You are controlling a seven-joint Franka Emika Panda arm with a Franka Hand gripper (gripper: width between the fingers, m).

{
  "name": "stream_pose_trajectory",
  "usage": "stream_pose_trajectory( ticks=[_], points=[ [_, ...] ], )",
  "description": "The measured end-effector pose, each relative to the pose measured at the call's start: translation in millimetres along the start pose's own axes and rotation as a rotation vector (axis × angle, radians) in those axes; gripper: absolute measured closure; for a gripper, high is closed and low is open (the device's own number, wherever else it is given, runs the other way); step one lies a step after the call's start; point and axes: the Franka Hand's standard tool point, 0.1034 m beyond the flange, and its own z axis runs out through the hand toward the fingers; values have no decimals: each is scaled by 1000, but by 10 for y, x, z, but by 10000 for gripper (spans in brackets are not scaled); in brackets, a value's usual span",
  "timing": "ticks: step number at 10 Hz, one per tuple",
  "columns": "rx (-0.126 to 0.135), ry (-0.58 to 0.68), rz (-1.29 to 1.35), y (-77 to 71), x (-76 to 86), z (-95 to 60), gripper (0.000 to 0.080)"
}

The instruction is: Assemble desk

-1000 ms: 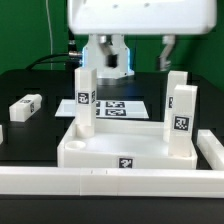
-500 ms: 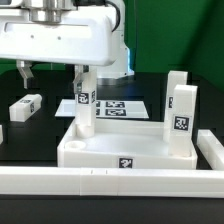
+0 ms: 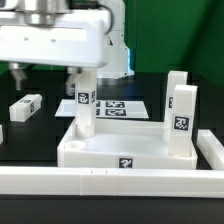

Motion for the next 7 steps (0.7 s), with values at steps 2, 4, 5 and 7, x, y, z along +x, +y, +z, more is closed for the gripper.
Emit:
stream_pose_trajectory(
  ticks=[2, 4, 5, 7],
  points=[
    [-12, -5, 19, 439, -78, 54, 151],
    [-8, -21, 27, 464, -123, 74, 151],
    [-2, -31, 26, 452, -127, 75, 151],
    [2, -46, 27, 446, -156, 93, 151]
  ],
)
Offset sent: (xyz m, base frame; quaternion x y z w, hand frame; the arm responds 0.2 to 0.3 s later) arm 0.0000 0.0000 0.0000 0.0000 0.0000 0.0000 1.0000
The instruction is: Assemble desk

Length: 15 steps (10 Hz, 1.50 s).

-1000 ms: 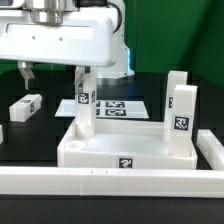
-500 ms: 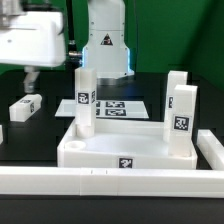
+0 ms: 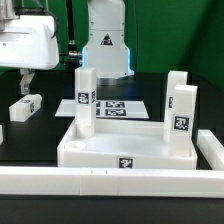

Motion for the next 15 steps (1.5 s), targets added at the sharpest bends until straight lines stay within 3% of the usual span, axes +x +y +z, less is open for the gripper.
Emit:
stream_pose_trajectory(
  ticks=[1, 4, 6, 8, 9, 11, 12, 15],
  points=[
    [36, -94, 4, -28, -126, 60, 151],
    [91, -295, 36, 128, -397, 211, 151],
    [109, -432, 48, 135, -534, 282, 151],
    [125, -517, 42, 113, -501, 312, 151],
    [130, -596, 19, 115, -570, 307, 151],
    [81, -665, -52, 229, -579, 398, 151],
    [39, -676, -96, 300, -611, 417, 151],
    [41, -708, -89, 318, -682, 450, 151]
  ],
)
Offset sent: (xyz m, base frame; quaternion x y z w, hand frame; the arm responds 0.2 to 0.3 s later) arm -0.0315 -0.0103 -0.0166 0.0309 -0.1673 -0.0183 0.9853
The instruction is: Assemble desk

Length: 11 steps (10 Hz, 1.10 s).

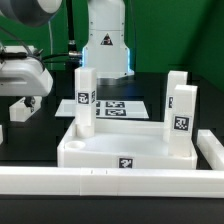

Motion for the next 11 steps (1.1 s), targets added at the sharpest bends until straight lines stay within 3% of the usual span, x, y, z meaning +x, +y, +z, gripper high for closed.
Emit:
stream_pose_trajectory(
  ticks=[2, 5, 7, 11],
  points=[
    [-6, -27, -5, 4, -21, 23, 151],
    [-15, -186, -2, 21, -62, 199, 151],
    [-7, -316, 7, 4, -95, 300, 151],
    [-8, -392, 13, 3, -64, 396, 151]
  ],
)
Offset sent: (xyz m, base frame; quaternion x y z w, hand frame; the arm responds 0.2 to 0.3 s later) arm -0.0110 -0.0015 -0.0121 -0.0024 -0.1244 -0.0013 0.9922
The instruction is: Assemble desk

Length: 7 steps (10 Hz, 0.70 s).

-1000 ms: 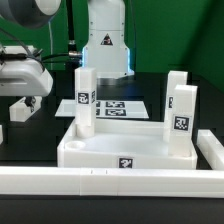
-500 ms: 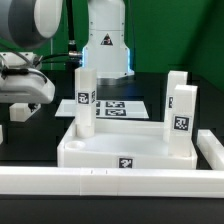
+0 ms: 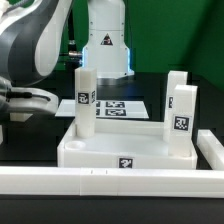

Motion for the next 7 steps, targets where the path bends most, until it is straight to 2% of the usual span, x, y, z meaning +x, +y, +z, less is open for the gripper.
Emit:
stream_pose_trajectory(
  ticks=[2, 5, 7],
  points=[
    [0, 0, 0, -4, 2, 2, 151],
    [-1, -1, -2, -10, 5, 6, 514],
    [-1, 1, -2, -15, 3, -2, 511]
  ],
)
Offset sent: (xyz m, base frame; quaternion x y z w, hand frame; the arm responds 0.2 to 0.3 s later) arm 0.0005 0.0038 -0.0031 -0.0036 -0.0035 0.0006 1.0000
